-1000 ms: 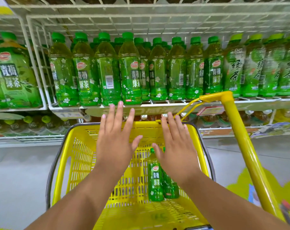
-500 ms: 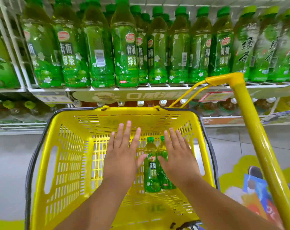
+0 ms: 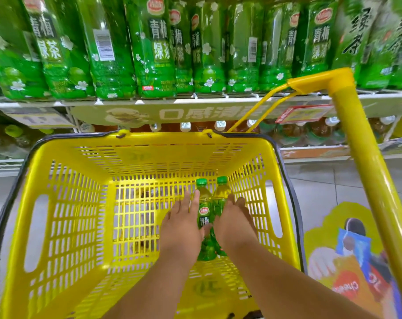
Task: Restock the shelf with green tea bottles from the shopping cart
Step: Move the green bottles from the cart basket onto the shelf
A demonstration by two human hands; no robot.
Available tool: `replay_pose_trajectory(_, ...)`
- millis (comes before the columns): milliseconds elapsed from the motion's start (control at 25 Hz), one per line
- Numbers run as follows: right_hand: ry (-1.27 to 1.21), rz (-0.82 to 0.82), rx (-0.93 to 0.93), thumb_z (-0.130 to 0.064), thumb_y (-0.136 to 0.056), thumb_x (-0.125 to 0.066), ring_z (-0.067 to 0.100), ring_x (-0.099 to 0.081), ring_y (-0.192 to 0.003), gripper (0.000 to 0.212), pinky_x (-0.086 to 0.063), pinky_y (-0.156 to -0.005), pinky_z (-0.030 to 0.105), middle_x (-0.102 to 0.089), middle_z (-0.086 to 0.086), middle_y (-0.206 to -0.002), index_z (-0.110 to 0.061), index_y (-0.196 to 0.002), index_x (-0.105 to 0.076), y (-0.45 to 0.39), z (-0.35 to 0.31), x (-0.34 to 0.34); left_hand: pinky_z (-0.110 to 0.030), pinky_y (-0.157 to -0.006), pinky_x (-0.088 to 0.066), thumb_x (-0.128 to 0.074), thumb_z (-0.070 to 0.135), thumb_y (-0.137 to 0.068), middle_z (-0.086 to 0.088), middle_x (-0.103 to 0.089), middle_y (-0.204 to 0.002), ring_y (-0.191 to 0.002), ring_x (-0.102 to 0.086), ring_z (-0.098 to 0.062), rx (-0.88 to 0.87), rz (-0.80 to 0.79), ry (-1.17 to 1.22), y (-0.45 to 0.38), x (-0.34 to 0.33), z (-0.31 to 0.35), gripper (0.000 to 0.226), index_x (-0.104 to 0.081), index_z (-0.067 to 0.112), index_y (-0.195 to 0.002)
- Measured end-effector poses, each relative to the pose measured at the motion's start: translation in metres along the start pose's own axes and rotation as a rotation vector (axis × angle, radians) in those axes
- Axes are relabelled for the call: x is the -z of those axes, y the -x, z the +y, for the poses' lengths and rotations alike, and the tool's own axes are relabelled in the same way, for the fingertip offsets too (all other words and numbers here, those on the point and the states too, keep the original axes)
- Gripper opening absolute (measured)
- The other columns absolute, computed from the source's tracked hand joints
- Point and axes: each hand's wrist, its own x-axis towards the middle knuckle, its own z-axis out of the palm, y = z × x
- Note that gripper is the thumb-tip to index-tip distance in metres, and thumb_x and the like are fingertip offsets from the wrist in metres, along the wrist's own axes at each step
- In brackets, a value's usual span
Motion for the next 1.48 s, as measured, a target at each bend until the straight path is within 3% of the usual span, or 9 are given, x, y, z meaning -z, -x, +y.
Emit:
replay_pose_trajectory(120, -0.147, -0.054, -0.143, -0.022, -0.083, -0.070, 0.030, -0.058, -0.113, 0.041, -0.044, -0.080, 0.031, -0.055, 0.007, -0.103, -0.008, -0.116, -0.050, -0.004, -0.002, -0.005, -0.040, -0.088, -0.047, -0.056, 0.056, -0.090, -0.005, -0.045, -0.147, -0.126, -0.052, -0.028, 0.153, -0.083, 0.202, 0.000, -0.008, 0.008, 0.094, 0.002, 0.029, -0.158)
replay_pose_trajectory(240, -0.063, -0.008, -0.238, -0.031, -0.080, -0.075, 0.025, -0.058, -0.109, 0.048, -0.044, -0.080, 0.029, -0.054, 0.005, -0.111, -0.009, -0.117, -0.052, -0.011, -0.005, -0.004, -0.039, -0.092, -0.049, -0.068, 0.044, -0.084, -0.006, -0.062, -0.123, -0.116, -0.060, -0.030, 0.325, -0.154, 0.466, -0.007, -0.014, 0.012, 0.066, -0.042, 0.021, -0.141)
replay_pose_trajectory(360, -0.157, -0.024, -0.219, -0.029, -0.088, -0.066, 0.021, -0.057, -0.093, 0.035, -0.050, -0.076, 0.031, -0.053, 0.004, -0.104, -0.009, -0.115, -0.057, -0.013, -0.008, -0.014, -0.038, -0.086, -0.052, -0.073, 0.048, -0.078, -0.003, -0.068, -0.110, -0.103, -0.064, -0.029, 0.426, -0.159, 0.598, -0.010, -0.012, 0.010, 0.044, -0.059, 0.023, -0.112)
replay_pose_trajectory(480, -0.208, 0.033, -0.246, -0.029, -0.083, -0.074, 0.021, -0.057, -0.086, 0.040, -0.049, -0.070, 0.030, -0.054, 0.001, -0.098, -0.010, -0.114, -0.055, -0.011, -0.002, -0.019, -0.036, -0.078, -0.053, -0.074, 0.055, -0.077, -0.003, -0.068, -0.102, -0.093, -0.065, -0.028, 0.455, -0.172, 0.648, -0.006, -0.012, 0.006, 0.045, -0.062, 0.022, -0.106)
replay_pose_trajectory(760, -0.179, -0.180, -0.206, -0.036, -0.077, -0.081, 0.029, -0.065, -0.101, 0.059, -0.053, -0.080, 0.034, -0.063, 0.010, -0.114, -0.013, -0.121, -0.049, -0.019, 0.008, 0.002, -0.030, -0.068, -0.047, -0.077, 0.042, -0.078, -0.001, -0.068, -0.097, -0.088, -0.066, -0.026, 0.516, -0.031, 0.622, 0.019, 0.009, -0.010, 0.039, -0.061, 0.021, -0.106)
replay_pose_trajectory(920, -0.286, -0.132, -0.044, -0.038, -0.073, -0.081, 0.022, -0.061, -0.081, 0.048, -0.045, -0.065, 0.028, -0.064, 0.004, -0.097, -0.017, -0.100, -0.048, 0.006, 0.003, 0.023, -0.038, -0.076, -0.055, -0.077, 0.041, -0.074, 0.004, -0.068, -0.093, -0.088, -0.067, -0.023, 0.467, 0.106, 0.699, 0.041, 0.048, -0.007, 0.034, -0.063, 0.026, -0.101)
replay_pose_trajectory(1120, -0.320, 0.036, 0.147, -0.046, -0.065, -0.081, 0.016, -0.066, -0.087, 0.046, -0.047, -0.066, 0.028, -0.062, -0.014, -0.083, -0.026, -0.096, -0.053, 0.022, -0.022, 0.080, -0.035, -0.073, -0.053, -0.075, 0.052, -0.072, 0.009, -0.066, -0.093, -0.089, -0.065, -0.018, 0.356, 0.283, 0.664, 0.049, 0.118, 0.000, 0.037, -0.062, 0.030, -0.099)
replay_pose_trajectory(1280, -0.363, 0.091, 0.288, -0.050, -0.063, -0.082, 0.001, -0.059, -0.072, 0.044, -0.037, -0.053, 0.011, -0.061, -0.022, -0.075, -0.034, -0.086, -0.048, 0.039, -0.035, 0.118, -0.032, -0.064, -0.052, -0.079, 0.050, -0.072, 0.014, -0.067, -0.087, -0.075, -0.065, -0.004, 0.262, 0.364, 0.712, 0.054, 0.171, 0.007, 0.032, -0.061, 0.035, -0.095)
replay_pose_trajectory(1480, -0.565, 0.186, 0.412, -0.041, -0.066, -0.084, -0.010, -0.060, -0.066, 0.035, -0.047, -0.060, 0.013, -0.066, -0.026, -0.073, -0.030, -0.083, -0.056, 0.050, -0.061, 0.168, -0.024, -0.072, -0.041, -0.075, 0.055, -0.074, 0.007, -0.054, -0.101, -0.091, -0.056, -0.011, 0.131, 0.532, 0.608, 0.047, 0.229, 0.016, 0.042, -0.063, 0.027, -0.104)
